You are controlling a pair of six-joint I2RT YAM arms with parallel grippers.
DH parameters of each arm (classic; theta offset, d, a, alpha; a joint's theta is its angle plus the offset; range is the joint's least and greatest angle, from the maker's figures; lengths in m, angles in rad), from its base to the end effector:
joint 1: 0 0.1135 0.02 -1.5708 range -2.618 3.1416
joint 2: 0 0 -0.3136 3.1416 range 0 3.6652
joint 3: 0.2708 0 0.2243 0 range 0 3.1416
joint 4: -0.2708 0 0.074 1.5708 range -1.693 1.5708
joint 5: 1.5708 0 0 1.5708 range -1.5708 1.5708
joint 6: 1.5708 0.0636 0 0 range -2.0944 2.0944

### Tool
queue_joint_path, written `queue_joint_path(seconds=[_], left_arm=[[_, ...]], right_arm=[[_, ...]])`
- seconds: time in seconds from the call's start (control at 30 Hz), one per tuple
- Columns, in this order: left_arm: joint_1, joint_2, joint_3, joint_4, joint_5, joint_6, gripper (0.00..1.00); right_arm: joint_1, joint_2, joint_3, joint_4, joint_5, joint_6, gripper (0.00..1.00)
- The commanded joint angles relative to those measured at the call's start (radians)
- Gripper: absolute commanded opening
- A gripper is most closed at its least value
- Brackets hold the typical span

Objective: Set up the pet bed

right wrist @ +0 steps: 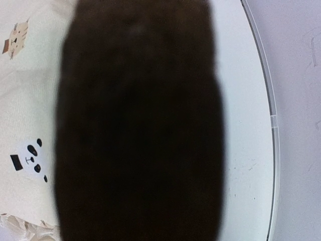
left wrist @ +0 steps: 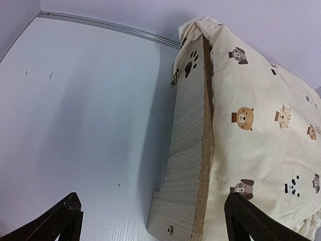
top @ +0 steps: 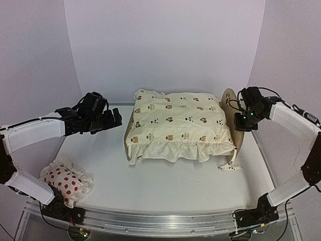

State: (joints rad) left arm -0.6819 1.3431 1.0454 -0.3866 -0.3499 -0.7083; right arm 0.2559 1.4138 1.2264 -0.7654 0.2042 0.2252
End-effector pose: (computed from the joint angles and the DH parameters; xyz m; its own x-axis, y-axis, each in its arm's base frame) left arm 0.2288 -0.1577 0.3284 -0.6237 -0.2808 -0.7295 -0.0262 0.9402 -0.3395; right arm 0.2678 0.0567 0.3309 -0.7986 0.0171 -0.6017 0.0453 0.9985 -0.0317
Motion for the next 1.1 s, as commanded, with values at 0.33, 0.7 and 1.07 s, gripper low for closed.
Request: queue_joint_path(seconds=[0.33, 0.7, 1.07], left_arm=[[0.001, -0.031, 0.061, -0.034, 0.111, 0.22, 0.97], [0.001, -0.04, -0.021, -0.027, 0.136, 0.257, 0.97], [0.001, -0.103, -0.104, 0.072, 0.149, 0.337, 0.98]], right_arm=[[0.014, -0.16, -0.005, 0.003, -0.168, -0.047, 0.0], [0.014, -0.204, 0.097, -0.117, -0.08, -0.093, 0.88], [0.019, -0.115, 0.303, -0.142, -0.297, -0.009, 0.96]])
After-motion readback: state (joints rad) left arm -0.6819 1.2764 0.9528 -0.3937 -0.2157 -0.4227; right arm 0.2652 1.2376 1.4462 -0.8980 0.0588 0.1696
